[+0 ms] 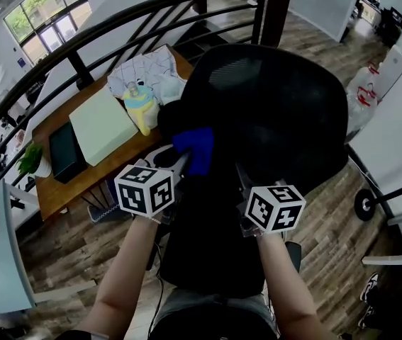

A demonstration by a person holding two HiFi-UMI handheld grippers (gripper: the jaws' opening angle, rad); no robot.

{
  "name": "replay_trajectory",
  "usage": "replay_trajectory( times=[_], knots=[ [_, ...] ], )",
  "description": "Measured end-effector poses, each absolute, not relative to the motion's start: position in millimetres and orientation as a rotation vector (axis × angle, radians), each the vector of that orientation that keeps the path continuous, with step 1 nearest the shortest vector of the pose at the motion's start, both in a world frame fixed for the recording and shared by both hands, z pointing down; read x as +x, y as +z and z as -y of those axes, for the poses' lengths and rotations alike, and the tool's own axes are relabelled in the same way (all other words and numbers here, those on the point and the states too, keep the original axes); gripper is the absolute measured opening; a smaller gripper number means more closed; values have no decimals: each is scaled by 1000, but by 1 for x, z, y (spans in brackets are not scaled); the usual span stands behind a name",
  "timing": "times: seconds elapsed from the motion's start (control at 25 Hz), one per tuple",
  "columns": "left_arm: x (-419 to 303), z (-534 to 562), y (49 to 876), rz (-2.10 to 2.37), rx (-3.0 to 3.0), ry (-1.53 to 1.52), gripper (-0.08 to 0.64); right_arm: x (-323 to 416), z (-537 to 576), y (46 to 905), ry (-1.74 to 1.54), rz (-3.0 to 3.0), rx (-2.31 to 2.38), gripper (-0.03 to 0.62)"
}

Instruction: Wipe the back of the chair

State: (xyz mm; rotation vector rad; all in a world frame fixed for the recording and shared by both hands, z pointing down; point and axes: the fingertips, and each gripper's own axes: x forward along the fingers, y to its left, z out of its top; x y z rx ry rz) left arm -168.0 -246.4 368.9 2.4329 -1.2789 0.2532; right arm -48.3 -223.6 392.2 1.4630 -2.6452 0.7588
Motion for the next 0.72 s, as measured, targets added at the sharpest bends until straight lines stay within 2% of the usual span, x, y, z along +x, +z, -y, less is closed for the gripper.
replay_trajectory(
  times=[0.32, 0.72],
  knots=[
    [-90, 228, 363, 1076, 2532, 216, 94, 0, 199, 397, 799, 2604, 1587, 31],
    [34, 186, 396, 773, 2590, 296, 94, 88, 170, 405, 805, 2482, 1820, 31]
  ],
)
